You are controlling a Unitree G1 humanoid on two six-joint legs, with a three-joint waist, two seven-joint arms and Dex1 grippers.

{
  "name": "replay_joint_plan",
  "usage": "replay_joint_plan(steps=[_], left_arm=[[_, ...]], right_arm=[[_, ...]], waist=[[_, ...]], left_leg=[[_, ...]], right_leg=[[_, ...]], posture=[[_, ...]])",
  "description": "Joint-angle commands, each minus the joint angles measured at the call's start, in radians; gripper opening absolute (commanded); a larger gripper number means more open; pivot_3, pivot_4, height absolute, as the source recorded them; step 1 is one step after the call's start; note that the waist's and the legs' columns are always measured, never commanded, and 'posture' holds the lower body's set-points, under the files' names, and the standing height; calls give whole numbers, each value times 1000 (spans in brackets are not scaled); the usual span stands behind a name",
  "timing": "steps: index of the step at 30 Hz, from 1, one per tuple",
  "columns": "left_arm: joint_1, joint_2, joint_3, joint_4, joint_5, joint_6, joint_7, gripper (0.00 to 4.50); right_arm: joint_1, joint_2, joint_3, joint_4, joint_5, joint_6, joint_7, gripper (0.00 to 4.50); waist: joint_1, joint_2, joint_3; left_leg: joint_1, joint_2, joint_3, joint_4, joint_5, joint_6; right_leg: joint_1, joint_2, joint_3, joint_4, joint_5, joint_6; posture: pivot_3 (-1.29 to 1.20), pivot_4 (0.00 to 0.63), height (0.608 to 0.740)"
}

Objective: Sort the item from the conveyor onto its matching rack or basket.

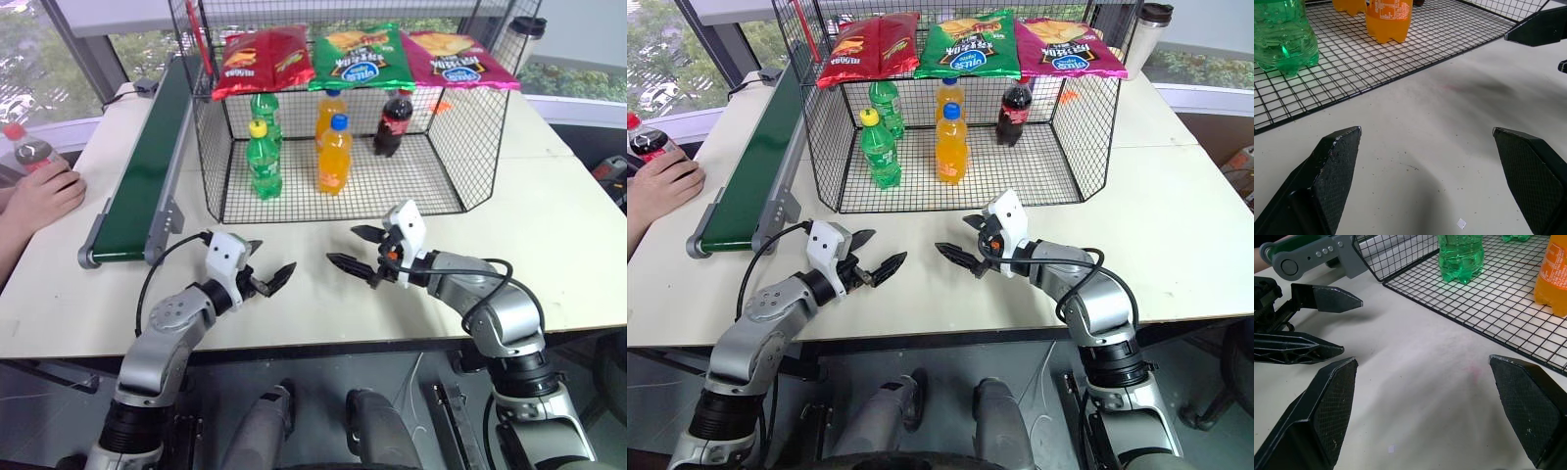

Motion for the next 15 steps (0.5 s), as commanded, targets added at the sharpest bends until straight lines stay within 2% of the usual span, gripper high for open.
replay_joint_plan(steps=[1, 15], left_arm=[[-8, 2, 4, -35, -10, -25, -10, 4500], [-31, -3, 3, 13, 10, -53, -7, 4500]], right_arm=[[-21, -2, -6, -27, 11, -14, 5, 4412], [-26, -5, -13, -27, 11, -15, 4, 4412]], waist=[[0, 0, 0], [0, 0, 0]], left_leg=[[0, 0, 0, 0, 0, 0], [0, 0, 0, 0, 0, 0]], right_leg=[[0, 0, 0, 0, 0, 0], [0, 0, 0, 0, 0, 0]], posture=[[0, 150, 738], [0, 150, 738]])
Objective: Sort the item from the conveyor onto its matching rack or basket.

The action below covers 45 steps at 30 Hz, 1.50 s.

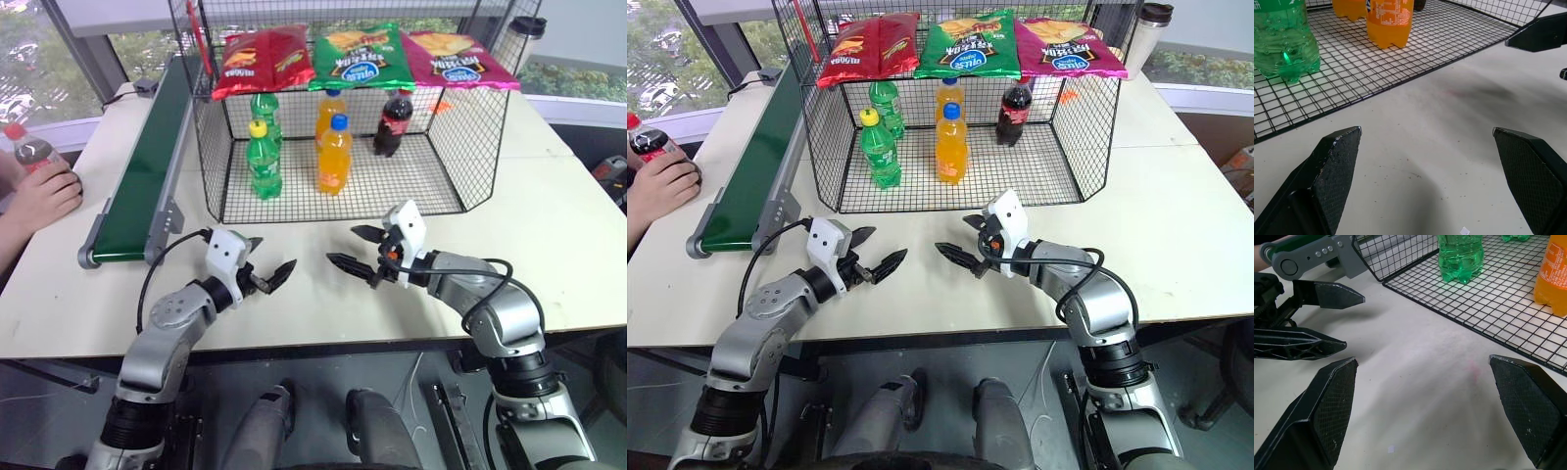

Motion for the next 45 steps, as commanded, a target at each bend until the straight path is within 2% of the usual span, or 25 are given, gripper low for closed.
replay_joint_plan(steps=[1, 20, 29, 36, 45], left_arm=[[-13, 0, 2, -5, 9, -36, -1, 4500], [-9, -11, 2, 5, 2, -58, -5, 4500], [-10, 26, 57, -42, -14, -37, 7, 4500], [-8, 82, 189, -134, -75, 31, 46, 4500], [32, 119, 357, -196, -131, 82, 113, 4500]], right_arm=[[-27, -4, -13, -26, 11, -15, 4, 4412], [-41, -3, -7, -24, 10, -19, 10, 4412], [-96, -38, 9, -68, 36, -19, 96, 4412], [-117, -87, 58, -151, 80, -29, 231, 4412], [-130, -85, 102, -162, 78, -39, 266, 4412]], waist=[[0, 0, 0], [0, 0, 0], [-1, 0, 0], [-1, 0, 0], [-1, 0, 0]], left_leg=[[0, 0, 0, 0, 0, 0], [0, 0, 0, 0, 0, 0], [0, 0, 0, 0, 0, 0], [0, 0, 0, 0, 0, 0], [0, 0, -1, 0, 0, 0]], right_leg=[[0, 0, 0, 0, 0, 0], [0, 0, 0, 0, 0, 0], [0, 0, 0, 0, 0, 0], [0, 0, 0, -1, 0, 0], [0, 0, 0, -2, 0, 0]], posture=[[0, 150, 738], [0, 150, 738], [0, 150, 738], [0, 150, 738], [0, 150, 738]])
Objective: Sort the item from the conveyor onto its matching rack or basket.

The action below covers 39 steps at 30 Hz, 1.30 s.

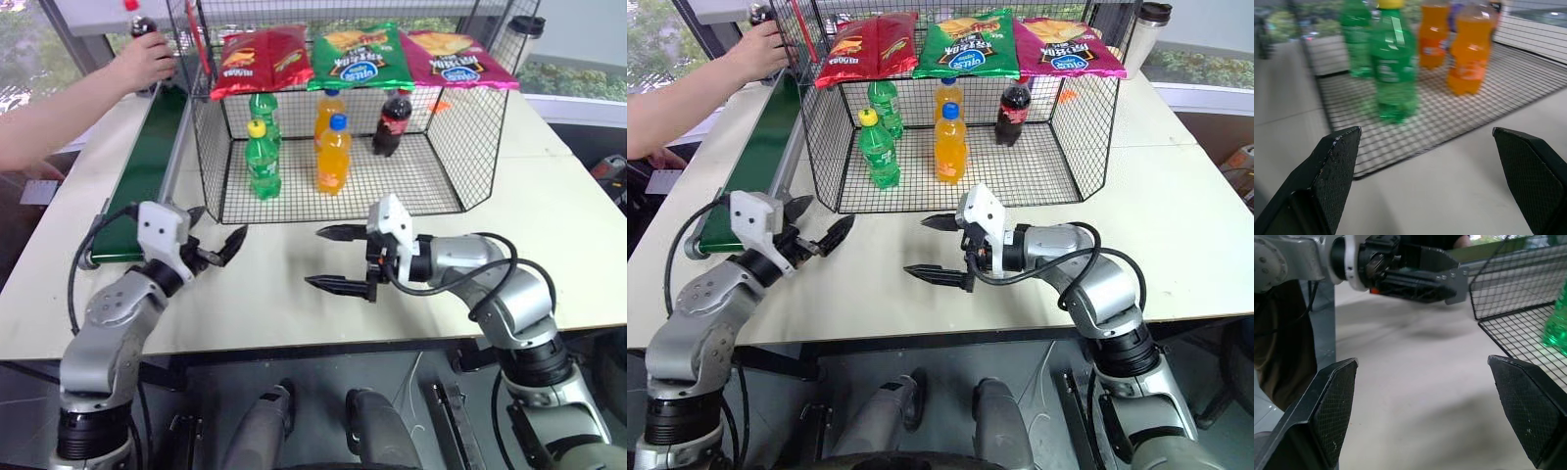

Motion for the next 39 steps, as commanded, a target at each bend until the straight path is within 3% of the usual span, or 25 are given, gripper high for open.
replay_joint_plan(steps=[1, 5, 13, 17, 23, 29, 39], left_arm=[[13, 34, 95, -53, -34, 7, 15, 4500], [23, 61, 155, -62, -68, 33, 22, 4500], [36, 68, 152, -75, -82, 46, 34, 4500], [36, 68, 150, -64, -75, 41, 42, 4500], [34, 72, 215, -12, -50, 11, 89, 4500], [30, 24, 342, 78, -52, -36, 189, 4500], [71, 25, 369, 156, -34, -103, 203, 4500]], right_arm=[[-24, 5, 8, -20, 11, -29, 14, 4412], [-35, 6, 18, 0, 11, -33, 25, 4412], [-51, 16, 15, 18, 14, -33, 19, 4412], [-81, 82, -11, 85, -20, -56, -78, 4412], [-104, 108, -17, 136, -36, -77, -115, 4412], [-112, 108, -6, 148, -42, -96, -108, 4412], [-91, 33, -11, 90, 24, -73, 18, 4412]], waist=[[0, 0, 0], [-1, 0, 0], [0, 0, 0], [-3, 0, 0], [1, 0, 0], [-2, 0, 0], [0, -1, 0]], left_leg=[[0, 0, 0, 0, 0, 0], [0, 0, 0, 0, 0, 0], [0, 0, 0, 0, 0, 0], [0, 0, 0, -1, 0, 0], [0, 0, 0, -1, 0, 0], [0, 0, 0, -1, 0, 0], [0, 0, 0, -1, 0, 0]], right_leg=[[0, 0, 0, 0, 0, 0], [0, 0, 0, 0, 0, 0], [0, 0, 0, -2, 0, -1], [0, 0, 0, -2, 1, -1], [0, 1, 0, -2, 1, -2], [0, 1, 0, -2, 1, -1], [0, 0, 0, -2, 1, -1]], posture=[[0, 150, 738], [0, 150, 738], [0, 150, 738], [0, 150, 738], [0, 150, 738], [0, 150, 738], [0, 150, 738]])
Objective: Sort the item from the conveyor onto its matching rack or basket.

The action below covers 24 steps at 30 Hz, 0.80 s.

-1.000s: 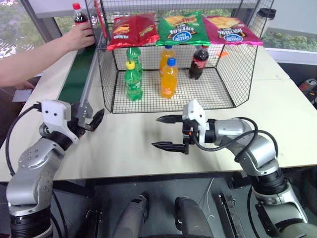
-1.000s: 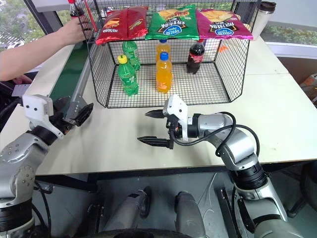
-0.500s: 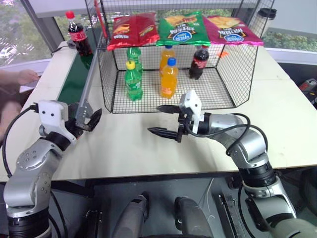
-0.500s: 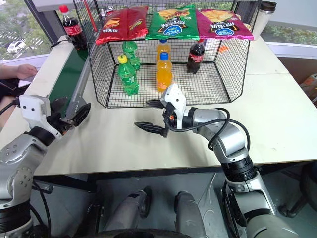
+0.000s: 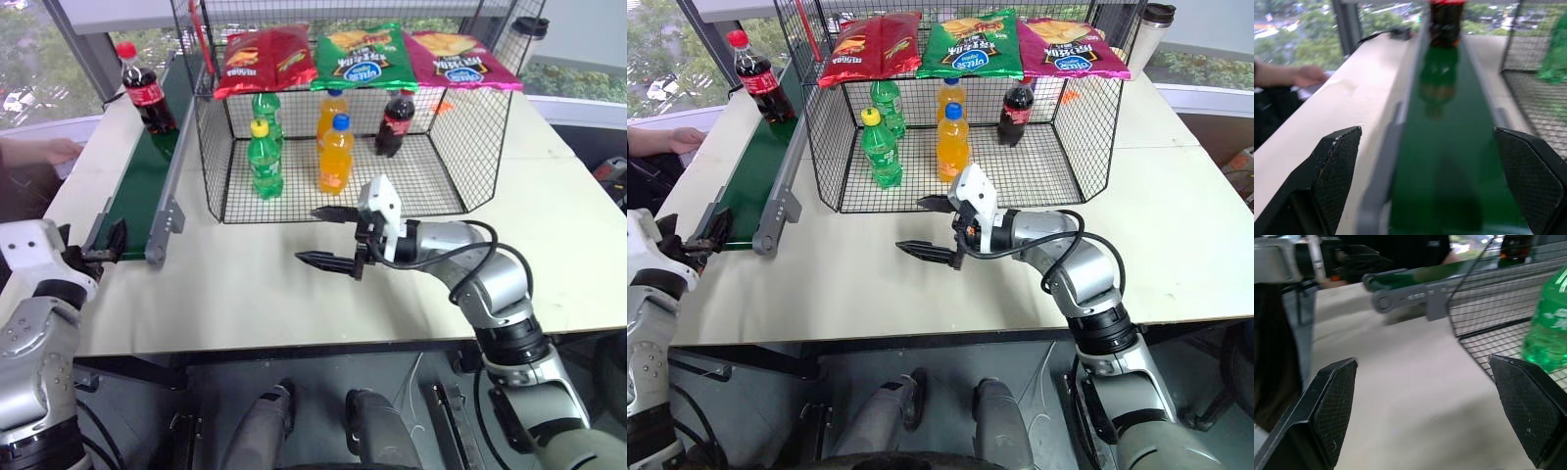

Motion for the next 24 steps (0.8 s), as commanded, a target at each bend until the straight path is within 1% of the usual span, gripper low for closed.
replay_joint_plan(steps=[1, 4, 10, 15, 19, 24], left_arm=[[-4, 14, 18, -10, 6, -36, 2, 4500], [-10, 25, 5, 12, 2, -47, -23, 4500], [-21, 20, -29, 33, 8, -60, -40, 4500], [-37, 12, -57, 48, 13, -70, -41, 4500], [-54, 5, -67, 61, 20, -76, -35, 4500], [-67, 11, -82, 93, 50, -88, -25, 4500]], right_arm=[[-3, -13, -20, -55, 31, -4, 25, 4412], [15, -33, -8, -67, 22, 0, 34, 4412], [22, -37, -9, -74, 19, 1, 27, 4412], [28, -39, -7, -76, 12, -3, 22, 4412], [33, -50, 19, -65, -32, -26, 22, 4412], [40, -56, 25, -60, -48, -38, 32, 4412]], waist=[[-2, 0, 0], [-2, 0, 0], [0, 0, 0], [-1, 0, 0], [-1, 0, 0], [-2, 0, 0]], left_leg=[[0, 0, 0, 0, 0, 0], [0, 0, 0, 0, 0, 0], [0, 0, 0, 0, 0, 0], [0, 0, 0, 0, 0, 0], [0, 0, 0, 0, 0, 0], [0, 0, 0, 0, 0, 0]], right_leg=[[0, 0, 0, 0, 0, 0], [0, 0, 0, 0, 0, 0], [0, 0, 0, 0, 0, 0], [0, 0, 0, 0, 0, 0], [0, 0, 0, -1, 0, 0], [0, 0, 0, -1, 0, 0]], posture=[[0, 150, 738], [0, 150, 738], [0, 150, 738], [0, 150, 738], [0, 150, 738], [0, 150, 738]])
